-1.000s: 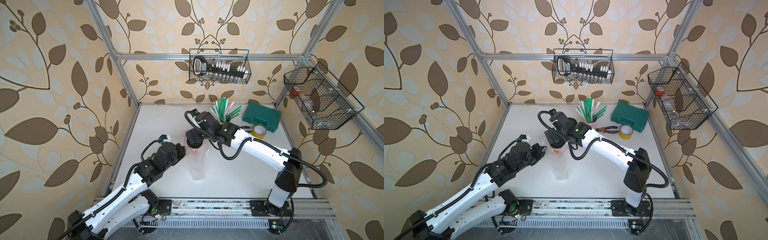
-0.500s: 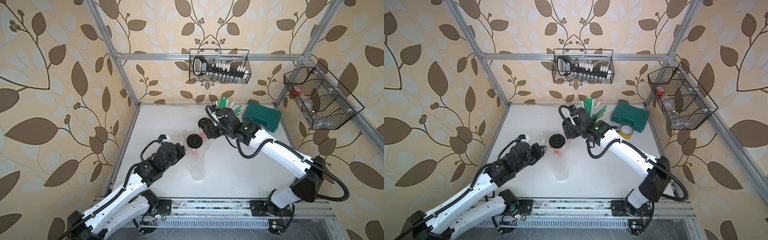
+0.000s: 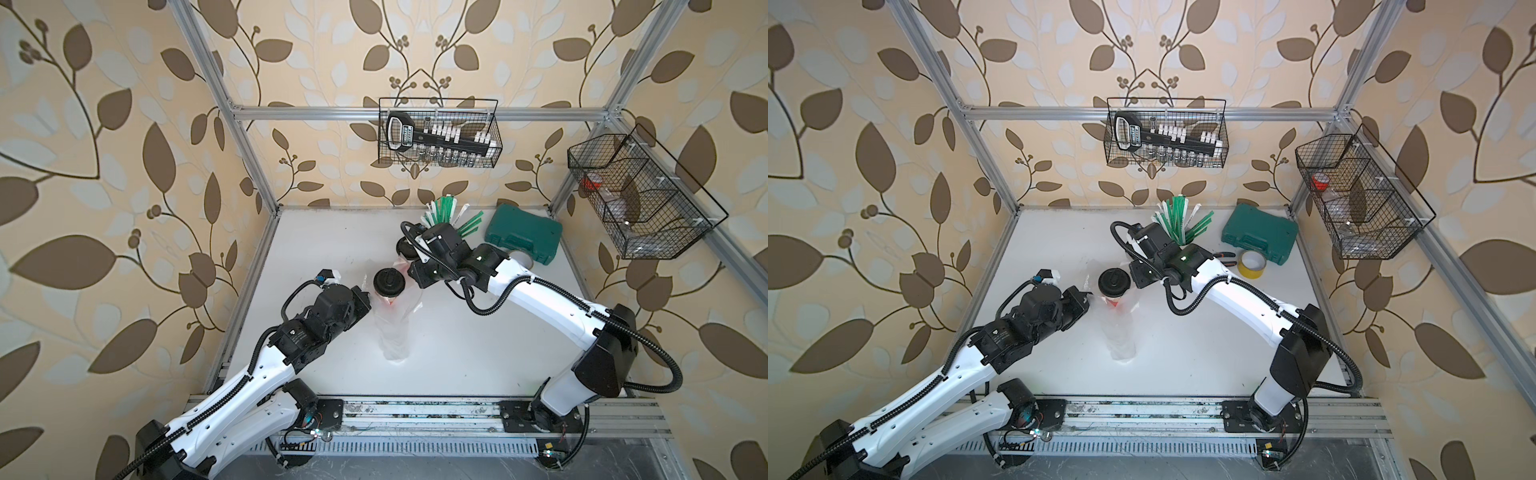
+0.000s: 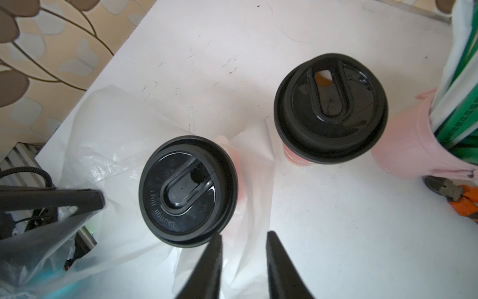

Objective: Pack milk tea into plastic carrier bags
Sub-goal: Adjust the plastic carrier bag at the center of the board.

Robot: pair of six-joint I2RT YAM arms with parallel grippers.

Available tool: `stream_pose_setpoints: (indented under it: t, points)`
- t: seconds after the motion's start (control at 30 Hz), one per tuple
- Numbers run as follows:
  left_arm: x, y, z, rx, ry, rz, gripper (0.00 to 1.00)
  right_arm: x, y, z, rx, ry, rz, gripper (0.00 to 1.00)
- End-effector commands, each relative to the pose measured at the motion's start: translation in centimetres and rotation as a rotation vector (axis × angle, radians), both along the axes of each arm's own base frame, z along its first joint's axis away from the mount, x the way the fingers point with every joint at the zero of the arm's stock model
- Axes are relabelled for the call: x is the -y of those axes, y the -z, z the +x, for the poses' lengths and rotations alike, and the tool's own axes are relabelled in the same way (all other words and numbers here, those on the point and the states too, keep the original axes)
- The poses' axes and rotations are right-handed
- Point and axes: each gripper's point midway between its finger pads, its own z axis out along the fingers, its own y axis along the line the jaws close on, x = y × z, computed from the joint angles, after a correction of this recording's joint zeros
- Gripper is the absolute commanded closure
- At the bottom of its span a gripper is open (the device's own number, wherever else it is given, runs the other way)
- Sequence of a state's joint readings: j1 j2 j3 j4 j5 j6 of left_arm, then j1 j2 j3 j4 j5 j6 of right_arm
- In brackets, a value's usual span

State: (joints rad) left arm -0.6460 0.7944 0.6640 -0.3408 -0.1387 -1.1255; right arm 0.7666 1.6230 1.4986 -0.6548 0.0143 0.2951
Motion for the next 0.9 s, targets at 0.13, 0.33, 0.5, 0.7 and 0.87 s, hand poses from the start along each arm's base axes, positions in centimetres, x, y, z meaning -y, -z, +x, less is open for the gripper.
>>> stream_pose_setpoints:
  t: [0.13, 0.33, 0.5, 0.7, 0.87]
  points:
    - [-0.9, -1.2, 0.3, 0.031, -0.024, 0.027, 1.00, -0.7, -1.2, -0.4, 0.014, -0.003, -0.004, 1.00]
    - [-0.8, -1.6, 0.4, 0.037, -0.023, 0.026, 1.00, -1.3, -1.7, -0.6, 0.022, 0.001, -0.021, 1.00]
    - [-0.9, -2.8, 0.4, 0.057, -0.021, 0.030, 1.00, -1.4, -3.2, -0.7, 0.018, 0.038, -0.001, 1.00]
    - [-1.2, -3.6, 0.4, 0.072, -0.028, 0.039, 1.00, -1.7, -4.2, -0.6, 0.015, 0.047, -0.026, 1.00]
    - [-1.4, -2.8, 0.4, 0.058, -0.036, 0.053, 1.00, -1.7, -2.8, -0.8, -0.013, 0.042, -0.051, 1.00]
